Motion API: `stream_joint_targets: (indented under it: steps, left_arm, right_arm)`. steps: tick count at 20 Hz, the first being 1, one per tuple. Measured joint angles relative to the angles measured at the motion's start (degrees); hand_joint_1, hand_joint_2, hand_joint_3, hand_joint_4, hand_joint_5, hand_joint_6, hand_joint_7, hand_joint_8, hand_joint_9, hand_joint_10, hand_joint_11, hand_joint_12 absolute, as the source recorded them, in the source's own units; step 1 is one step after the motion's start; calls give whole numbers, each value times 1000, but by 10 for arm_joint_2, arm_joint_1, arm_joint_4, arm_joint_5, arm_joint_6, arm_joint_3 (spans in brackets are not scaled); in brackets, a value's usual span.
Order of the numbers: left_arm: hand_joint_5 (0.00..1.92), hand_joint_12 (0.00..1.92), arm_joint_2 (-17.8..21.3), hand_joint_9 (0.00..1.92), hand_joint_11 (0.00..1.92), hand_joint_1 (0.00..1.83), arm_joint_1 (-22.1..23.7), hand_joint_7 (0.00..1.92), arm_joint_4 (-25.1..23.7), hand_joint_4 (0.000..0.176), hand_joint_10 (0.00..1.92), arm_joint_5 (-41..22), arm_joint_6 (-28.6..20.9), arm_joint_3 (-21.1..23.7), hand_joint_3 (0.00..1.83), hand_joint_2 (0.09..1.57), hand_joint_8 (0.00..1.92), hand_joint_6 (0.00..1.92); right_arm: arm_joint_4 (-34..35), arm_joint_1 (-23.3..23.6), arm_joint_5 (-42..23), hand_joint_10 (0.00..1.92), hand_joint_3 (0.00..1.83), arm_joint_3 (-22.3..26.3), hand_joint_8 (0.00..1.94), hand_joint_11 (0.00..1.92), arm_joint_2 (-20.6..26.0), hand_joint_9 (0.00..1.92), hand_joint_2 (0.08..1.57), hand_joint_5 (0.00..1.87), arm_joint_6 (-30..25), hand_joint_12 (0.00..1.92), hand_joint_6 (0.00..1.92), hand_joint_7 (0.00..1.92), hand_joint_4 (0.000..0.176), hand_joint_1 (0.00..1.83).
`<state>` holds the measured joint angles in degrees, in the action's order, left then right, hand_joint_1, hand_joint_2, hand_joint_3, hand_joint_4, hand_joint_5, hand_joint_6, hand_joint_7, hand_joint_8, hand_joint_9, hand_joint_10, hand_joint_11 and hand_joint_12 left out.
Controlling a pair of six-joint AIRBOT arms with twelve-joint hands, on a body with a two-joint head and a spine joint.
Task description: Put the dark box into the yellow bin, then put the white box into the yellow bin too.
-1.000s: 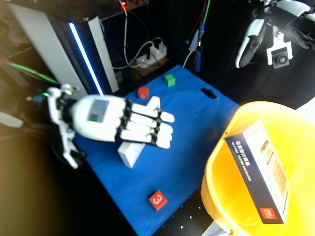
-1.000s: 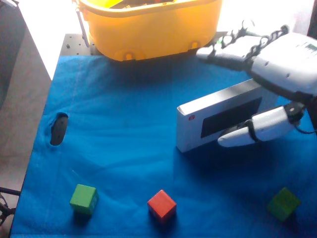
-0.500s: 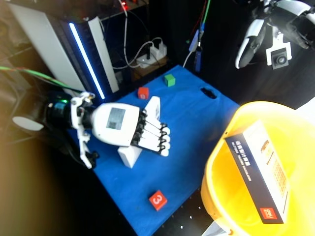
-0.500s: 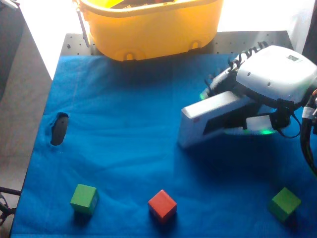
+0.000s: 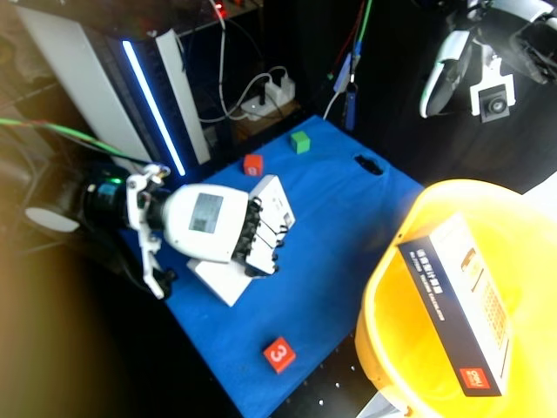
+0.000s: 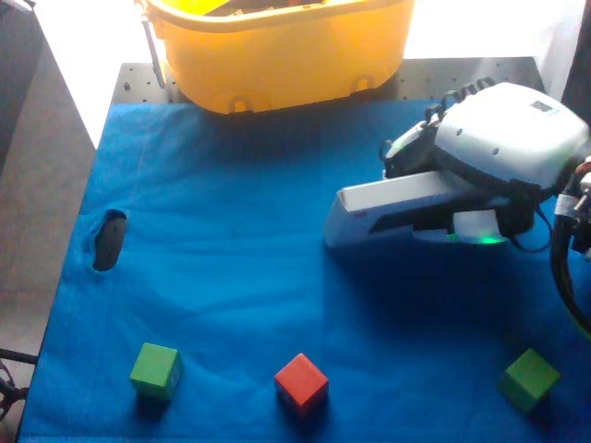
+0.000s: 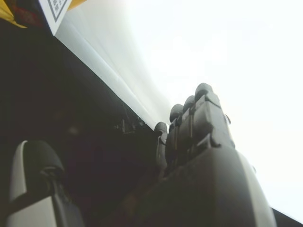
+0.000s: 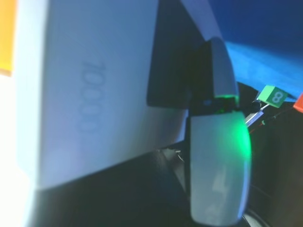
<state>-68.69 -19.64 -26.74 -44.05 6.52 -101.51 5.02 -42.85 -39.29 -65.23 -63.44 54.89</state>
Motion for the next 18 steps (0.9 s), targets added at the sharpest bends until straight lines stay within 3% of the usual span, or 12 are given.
stream_joint_targets:
  steps: [1,2,3,4,6,9,12,13,14,15,16,18]
  left_arm:
    - [159,44,2,85,85,962,0,111,3,148,17,0,1,0,0,786,9,5]
    - [166,69,6,142,105,942,0,146,3,88,12,1,2,0,0,751,4,2]
    - [150,76,8,155,109,925,0,154,4,61,10,2,2,0,0,745,3,0]
    - [128,79,14,152,105,920,0,157,5,70,6,3,5,2,0,744,2,0]
    - [99,81,21,101,97,922,0,124,4,83,0,10,10,2,2,757,0,0]
    - [108,70,28,66,48,944,-3,108,6,91,0,16,13,9,0,752,3,9]
    - [187,99,28,81,30,943,-13,146,5,161,7,22,18,10,3,730,2,8]
    - [198,96,28,78,15,961,-17,144,6,163,4,26,21,13,7,740,0,10]
    - [162,96,28,76,4,957,-22,131,6,143,3,24,21,14,17,768,0,1]
    - [145,104,28,81,13,975,-28,140,5,107,4,25,21,14,17,775,4,0]
    - [128,142,28,84,2,996,-33,146,5,85,1,26,21,14,1,794,1,0]
    - [79,95,28,53,0,1030,-43,118,8,87,0,28,21,14,12,847,2,0]
  right_arm:
    - [-2,6,0,879,0,0,860,932,0,1137,1088,947,0,1353,910,1151,0,1266]
    - [-4,21,-6,1143,0,-2,1125,910,0,1063,1111,975,0,1541,797,1043,0,1266]
    - [-5,26,-9,1200,0,-3,1126,912,0,1049,1109,977,0,1578,789,1048,0,1269]
    - [-5,37,-16,1138,0,-5,1058,928,0,1090,1091,1023,0,1547,693,1092,0,1276]
    - [-5,44,-25,1845,0,-9,1621,1051,-3,1022,1074,1076,0,1900,798,981,0,1185]
    - [-7,67,-31,1918,0,-17,1479,1096,-11,1031,1085,1048,0,1921,854,1016,0,1178]
    - [-12,87,-45,1920,0,-24,1803,1192,-19,1100,1065,1095,0,1921,776,1023,0,1185]
    - [-13,92,-46,1921,0,-28,1768,1162,-23,1070,1066,1089,0,1921,785,993,0,1184]
    - [-14,99,-43,1921,0,-31,1805,1160,-27,1052,1064,1091,0,1921,780,968,0,1182]
    - [-17,107,-42,1894,0,-34,1615,1022,-30,972,1067,1083,0,1921,793,964,0,1181]
    - [-17,114,-42,1498,0,-36,1305,826,-31,903,1104,1044,0,1714,661,994,0,1251]
    - [-19,135,-42,959,1,-41,931,781,-32,999,1064,1064,0,1367,670,1139,0,1275]
